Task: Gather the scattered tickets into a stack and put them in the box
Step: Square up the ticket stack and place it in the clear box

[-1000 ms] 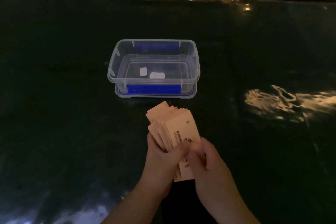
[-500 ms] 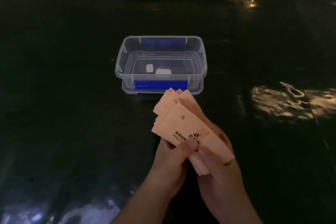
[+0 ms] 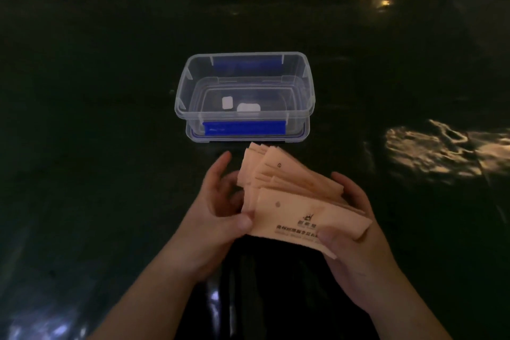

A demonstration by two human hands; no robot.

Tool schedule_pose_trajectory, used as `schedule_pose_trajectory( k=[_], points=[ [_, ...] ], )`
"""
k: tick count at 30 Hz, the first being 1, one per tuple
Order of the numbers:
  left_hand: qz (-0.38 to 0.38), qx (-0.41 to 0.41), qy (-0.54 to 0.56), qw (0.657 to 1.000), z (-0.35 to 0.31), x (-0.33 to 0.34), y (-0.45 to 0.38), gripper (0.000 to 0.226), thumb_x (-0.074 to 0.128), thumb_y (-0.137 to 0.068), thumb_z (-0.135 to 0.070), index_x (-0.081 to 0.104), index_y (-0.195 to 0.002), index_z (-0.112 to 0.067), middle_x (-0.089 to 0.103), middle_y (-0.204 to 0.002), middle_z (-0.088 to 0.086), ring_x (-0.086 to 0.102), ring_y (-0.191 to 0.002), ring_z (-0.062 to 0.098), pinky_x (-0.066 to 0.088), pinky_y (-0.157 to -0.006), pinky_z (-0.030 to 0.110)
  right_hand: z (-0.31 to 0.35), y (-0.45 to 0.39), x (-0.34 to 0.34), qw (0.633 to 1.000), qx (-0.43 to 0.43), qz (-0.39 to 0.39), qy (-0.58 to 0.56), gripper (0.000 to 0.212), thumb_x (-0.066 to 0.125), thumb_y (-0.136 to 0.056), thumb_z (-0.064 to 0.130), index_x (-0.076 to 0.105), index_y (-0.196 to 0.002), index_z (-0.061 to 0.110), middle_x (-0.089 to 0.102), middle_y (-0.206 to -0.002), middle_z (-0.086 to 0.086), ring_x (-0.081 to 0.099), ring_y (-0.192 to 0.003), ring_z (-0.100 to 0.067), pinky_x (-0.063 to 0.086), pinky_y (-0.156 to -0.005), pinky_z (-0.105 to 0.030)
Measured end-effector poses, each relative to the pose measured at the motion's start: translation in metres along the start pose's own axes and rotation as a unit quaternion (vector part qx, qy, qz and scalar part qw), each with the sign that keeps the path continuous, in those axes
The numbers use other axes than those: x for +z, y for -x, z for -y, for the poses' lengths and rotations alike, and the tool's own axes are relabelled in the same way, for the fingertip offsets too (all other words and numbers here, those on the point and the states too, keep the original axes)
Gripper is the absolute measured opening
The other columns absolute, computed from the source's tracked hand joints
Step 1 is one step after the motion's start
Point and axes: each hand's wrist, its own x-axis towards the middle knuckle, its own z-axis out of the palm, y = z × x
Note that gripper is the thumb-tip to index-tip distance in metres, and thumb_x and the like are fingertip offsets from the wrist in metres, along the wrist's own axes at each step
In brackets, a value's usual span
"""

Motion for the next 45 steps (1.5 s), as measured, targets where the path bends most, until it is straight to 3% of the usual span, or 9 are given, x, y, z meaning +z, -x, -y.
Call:
schedule_pose_trajectory(
  k=[6,8,10,13,18,24,34,37,45],
  points=[
    [0.070,0.063,-0.408,0.908,0.009,-0.022,-0.002,0.122,0.100,-0.061,-0.027,0.020,-0.152,-0.048,0.052,-0.147,-0.028,0.049,-0.140,0.000,0.043,-0.116,0.034,0.001,-0.006,-0.007,0.916,-0.007,0.063,0.395,0.104,0.093,-0.063,0.017,0.028,-0.125,0.071,0.055,-0.121,0.039,0.052,-0.119,0.011,0.045,-0.099,-0.026],
    [0.052,0.095,-0.546,0.831,0.019,-0.030,-0.004,0.117,0.093,-0.057,-0.056,0.015,-0.144,-0.062,0.030,-0.145,-0.047,0.029,-0.142,-0.013,0.027,-0.124,0.046,-0.004,-0.013,-0.011,0.833,0.001,0.066,0.550,0.113,0.092,-0.063,0.034,0.011,-0.134,0.069,0.036,-0.139,0.037,0.036,-0.133,0.008,0.038,-0.111,-0.033],
    [0.047,0.092,-0.613,0.783,0.030,-0.038,-0.005,0.113,0.085,-0.056,-0.068,0.011,-0.141,-0.063,0.025,-0.147,-0.038,0.020,-0.146,-0.009,0.010,-0.128,0.055,-0.006,-0.018,-0.016,0.776,0.006,0.065,0.627,0.123,0.091,-0.061,0.046,-0.002,-0.141,0.063,0.019,-0.153,0.024,0.023,-0.141,-0.002,0.031,-0.117,-0.042],
    [0.046,0.089,-0.602,0.792,0.037,-0.044,-0.010,0.124,0.082,-0.057,-0.072,-0.007,-0.143,-0.071,0.019,-0.156,-0.027,0.007,-0.155,0.002,-0.007,-0.126,0.041,-0.002,-0.023,-0.025,0.800,0.022,0.078,0.594,0.128,0.093,-0.058,0.044,-0.009,-0.129,0.074,0.020,-0.141,0.042,0.024,-0.140,0.003,0.030,-0.117,-0.040],
    [0.057,0.067,-0.617,0.782,0.041,-0.037,-0.009,0.148,0.077,-0.055,-0.074,-0.027,-0.152,-0.037,0.012,-0.162,-0.022,-0.005,-0.150,-0.013,-0.026,-0.118,0.023,0.002,-0.024,-0.025,0.822,0.034,0.086,0.561,0.139,0.094,-0.059,0.039,-0.025,-0.117,0.080,0.006,-0.127,0.064,0.019,-0.133,0.016,0.022,-0.115,-0.032],
    [0.046,0.108,-0.573,0.811,0.044,-0.041,-0.008,0.138,0.088,-0.056,-0.065,-0.016,-0.146,-0.068,0.023,-0.166,-0.015,0.011,-0.156,-0.002,-0.014,-0.124,0.033,-0.002,-0.020,-0.027,0.814,0.039,0.098,0.572,0.141,0.093,-0.059,0.044,-0.033,-0.113,0.081,-0.002,-0.134,0.064,0.009,-0.140,0.010,0.016,-0.120,-0.041],
    [0.045,0.103,-0.614,0.781,0.048,-0.041,-0.009,0.143,0.082,-0.056,-0.074,-0.004,-0.161,-0.028,0.021,-0.164,-0.020,0.002,-0.158,-0.001,-0.014,-0.126,0.034,-0.004,-0.023,-0.035,0.816,0.040,0.093,0.568,0.137,0.094,-0.055,0.045,-0.022,-0.122,0.077,0.011,-0.143,0.057,0.013,-0.143,0.011,0.017,-0.121,-0.039],
    [0.047,0.117,-0.653,0.747,0.052,-0.039,-0.010,0.128,0.077,-0.059,-0.078,0.017,-0.160,-0.027,0.022,-0.161,-0.019,0.003,-0.158,0.006,-0.010,-0.128,0.043,-0.008,-0.023,-0.029,0.787,0.036,0.087,0.610,0.139,0.091,-0.058,0.049,-0.016,-0.145,0.059,0.011,-0.156,0.034,0.012,-0.146,0.000,0.018,-0.121,-0.041],
    [0.065,0.130,-0.677,0.722,0.054,-0.038,-0.009,0.122,0.067,-0.067,-0.081,0.005,-0.158,-0.029,0.022,-0.166,-0.002,0.002,-0.158,0.014,-0.011,-0.127,0.051,-0.014,-0.022,-0.026,0.755,0.007,0.081,0.651,0.129,0.084,-0.064,0.059,-0.012,-0.150,0.048,0.005,-0.163,0.018,0.008,-0.148,-0.007,0.016,-0.119,-0.037]
  ],
)
